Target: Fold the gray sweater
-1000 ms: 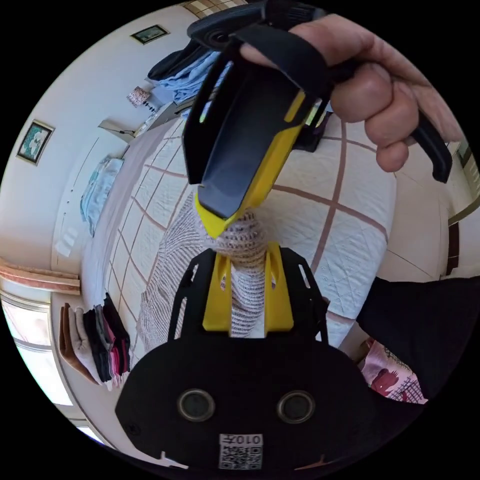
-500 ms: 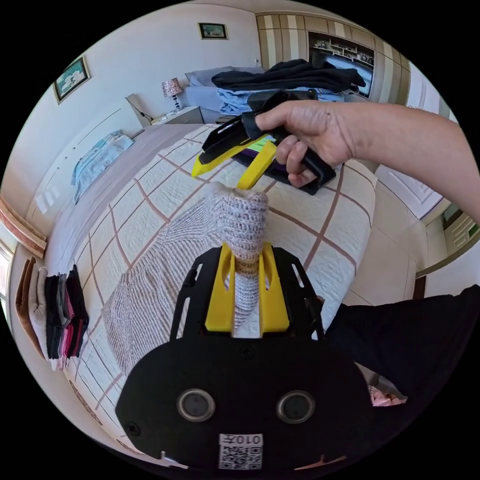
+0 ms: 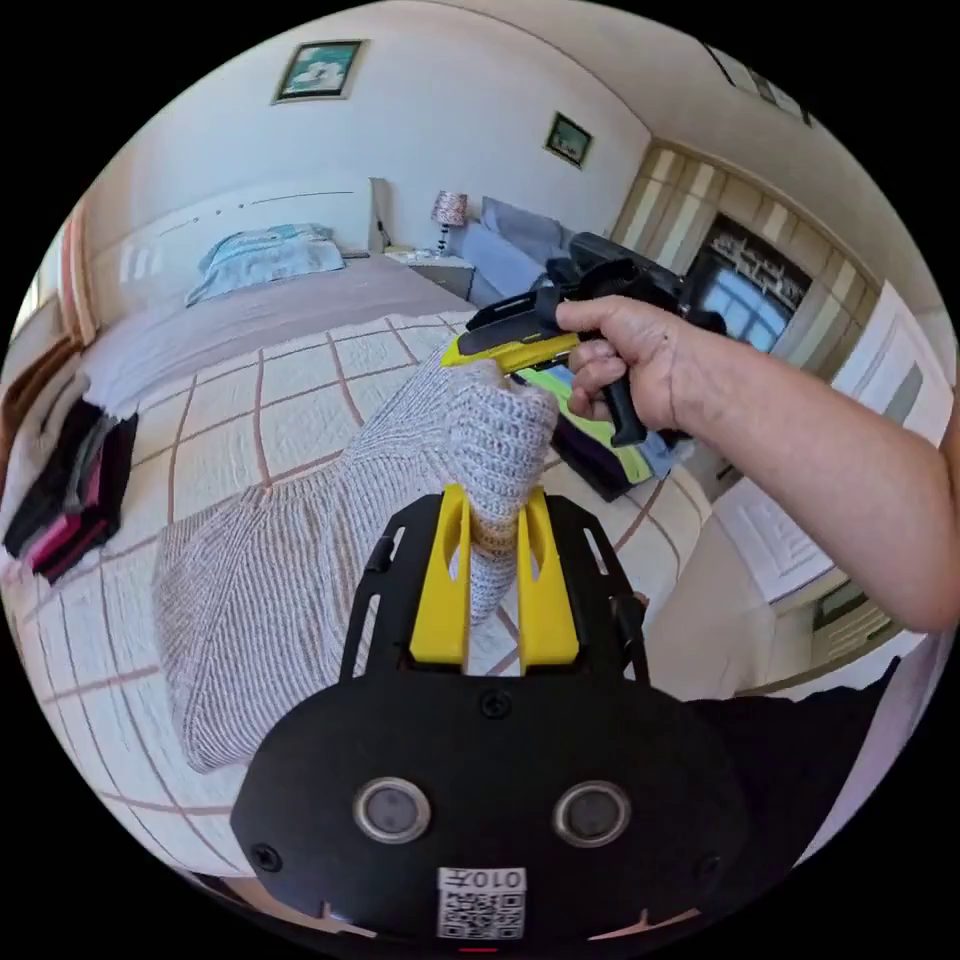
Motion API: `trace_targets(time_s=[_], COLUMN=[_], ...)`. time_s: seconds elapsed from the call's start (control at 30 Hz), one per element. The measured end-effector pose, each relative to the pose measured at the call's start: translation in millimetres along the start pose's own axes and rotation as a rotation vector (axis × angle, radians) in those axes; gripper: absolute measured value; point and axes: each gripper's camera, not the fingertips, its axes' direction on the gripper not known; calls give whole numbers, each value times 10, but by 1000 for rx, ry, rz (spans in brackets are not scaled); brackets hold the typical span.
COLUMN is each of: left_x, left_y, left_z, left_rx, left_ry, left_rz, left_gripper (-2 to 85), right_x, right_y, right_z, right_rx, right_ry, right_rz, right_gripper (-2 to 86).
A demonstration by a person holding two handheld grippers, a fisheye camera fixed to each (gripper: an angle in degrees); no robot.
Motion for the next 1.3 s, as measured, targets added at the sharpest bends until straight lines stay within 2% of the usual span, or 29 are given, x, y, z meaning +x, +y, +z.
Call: trace_targets(time_s=[0.1,0.17,0.23,0.27,0.33,0.37,0.43,0.5,0.67,0.8,0.87,0.97,1.03,1.17,1.3], left_x=[-1011,-1600,-2304,-2451,-2908,-2978,-3142,-3137,-3075,-2984,-3049,-3171,-3215,-3185,-2813], left_y=[500,941,1622,1800,2487,2610,2854,2852,2695,2236,2389,2784,2979,2942,2687], left_z=[-543,-742,-831,-821,-770,-774,-750,-774,-891,-1316,-1302,-1054,-922,-945,-1501], left_rx=[185,272,333,344,376,400,457,457,523,446,417,353,441,404,237], left_ry=[201,286,336,344,362,370,454,447,499,337,282,303,440,496,232], left_rz=[-340,-509,-719,-768,-999,-1028,-1035,-1024,-1052,-876,-939,-1061,-1100,-1092,-969], left_gripper=[42,47,56,60,73,76,82,85,88,89,89,88,86,81,65], right_x=[-1226,-1997,-2295,-2372,-2409,-2425,-2416,-2374,-2002,-1927,-1905,-1857,-1843,-1830,-1735], right_y=[-262,-406,-487,-520,-514,-494,-449,-379,34,578,979,1313,1435,1676,1783], right_z=[480,1285,2081,2612,3137,3282,3253,3025,2091,1871,1941,2274,2459,2628,2713], right_rx=[-81,-198,-309,-423,-531,-582,-562,-491,-194,-79,-3,-72,-128,-38,15], right_ry=[191,316,361,357,284,225,195,168,89,103,132,166,178,296,287], right_rz=[-275,-433,-509,-521,-519,-526,-526,-530,-406,-485,-544,-565,-572,-656,-645], right_gripper=[73,73,75,76,73,77,80,86,94,88,90,97,99,98,99])
